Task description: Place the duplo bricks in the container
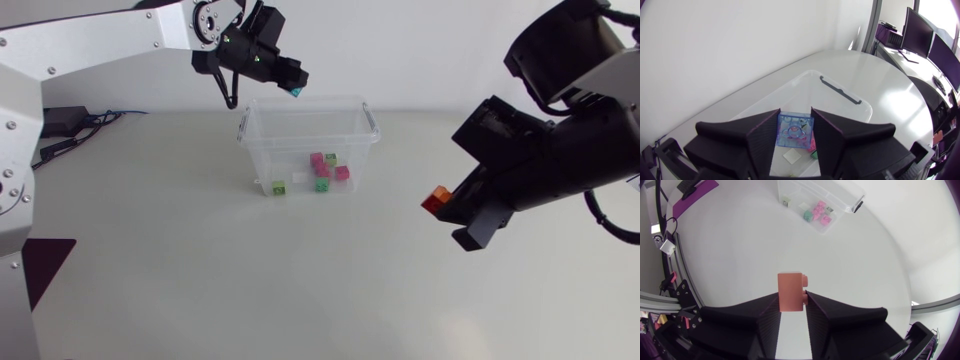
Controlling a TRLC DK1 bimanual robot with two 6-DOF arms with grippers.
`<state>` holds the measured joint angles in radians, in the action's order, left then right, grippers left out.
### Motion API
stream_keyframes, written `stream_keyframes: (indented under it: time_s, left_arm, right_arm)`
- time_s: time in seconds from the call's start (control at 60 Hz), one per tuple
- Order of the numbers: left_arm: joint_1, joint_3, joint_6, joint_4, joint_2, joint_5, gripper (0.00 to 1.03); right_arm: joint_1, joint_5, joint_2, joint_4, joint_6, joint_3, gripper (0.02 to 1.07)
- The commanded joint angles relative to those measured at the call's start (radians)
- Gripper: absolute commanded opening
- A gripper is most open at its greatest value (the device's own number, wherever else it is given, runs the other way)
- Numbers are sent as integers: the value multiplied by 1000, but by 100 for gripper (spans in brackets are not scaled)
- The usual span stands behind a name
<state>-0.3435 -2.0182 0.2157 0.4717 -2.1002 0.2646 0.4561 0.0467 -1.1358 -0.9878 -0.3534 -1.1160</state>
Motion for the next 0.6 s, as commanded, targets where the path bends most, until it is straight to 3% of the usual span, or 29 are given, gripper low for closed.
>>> stream_keyframes:
  time_s: [0.0, 0.017, 0.033, 0.05, 0.067, 0.317, 0.583]
  left_arm:
    - [-12, -40, -3, -10, -64, -18, 69]
    - [-14, -43, 1, -10, -70, -19, 77]
    - [-14, -48, 1, -7, -81, -19, 90]
    - [-15, -48, 1, -5, -83, -19, 92]
    - [-17, -57, 1, 1, -92, -19, 100]
    - [8, -33, 1, 62, -7, -18, 100]
    - [18, 162, 14, 88, 263, -67, 100]
  right_arm:
    - [6, -7, 16, -18, 33, -48, 20]
    - [6, -7, 18, -18, 34, -59, 20]
    - [6, -7, 18, -18, 37, -68, 20]
    - [4, -7, 18, -18, 37, -70, 20]
    - [3, -8, 18, -20, 39, -90, 20]
    - [-16, -10, -76, -15, 48, -283, 20]
    - [3, -1, -246, 149, 42, -360, 20]
